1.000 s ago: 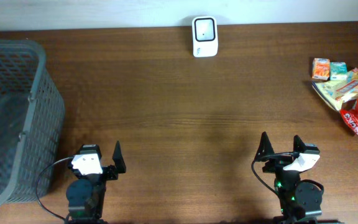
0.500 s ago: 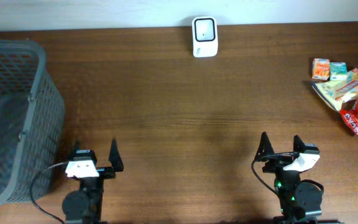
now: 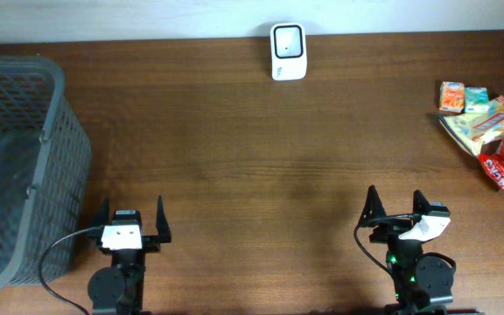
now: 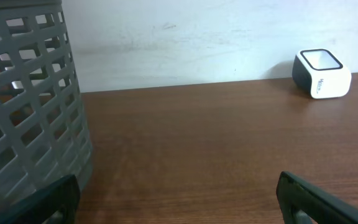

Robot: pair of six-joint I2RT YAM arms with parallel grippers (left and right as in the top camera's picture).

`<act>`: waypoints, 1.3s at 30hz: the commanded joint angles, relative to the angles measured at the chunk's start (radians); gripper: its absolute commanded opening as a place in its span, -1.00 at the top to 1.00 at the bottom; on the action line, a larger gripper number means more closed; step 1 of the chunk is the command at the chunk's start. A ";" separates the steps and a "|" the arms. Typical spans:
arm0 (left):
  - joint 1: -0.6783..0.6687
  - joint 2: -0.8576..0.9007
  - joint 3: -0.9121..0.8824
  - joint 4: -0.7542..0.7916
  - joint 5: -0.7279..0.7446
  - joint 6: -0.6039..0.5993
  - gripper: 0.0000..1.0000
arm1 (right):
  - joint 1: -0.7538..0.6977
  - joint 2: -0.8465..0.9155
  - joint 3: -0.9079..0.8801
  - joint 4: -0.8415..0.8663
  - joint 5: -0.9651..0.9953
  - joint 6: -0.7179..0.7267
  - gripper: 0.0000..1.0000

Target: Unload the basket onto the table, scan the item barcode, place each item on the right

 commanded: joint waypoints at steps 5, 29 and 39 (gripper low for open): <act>0.002 -0.009 -0.007 -0.001 0.012 0.020 -0.98 | -0.006 -0.007 -0.009 -0.003 0.012 -0.002 -0.97; 0.002 -0.008 -0.006 0.000 0.016 -0.102 -0.98 | -0.006 -0.007 -0.009 -0.003 0.012 -0.002 -0.97; 0.002 -0.008 -0.006 0.000 0.016 -0.102 -0.99 | -0.006 -0.007 -0.009 -0.003 0.012 -0.002 -0.97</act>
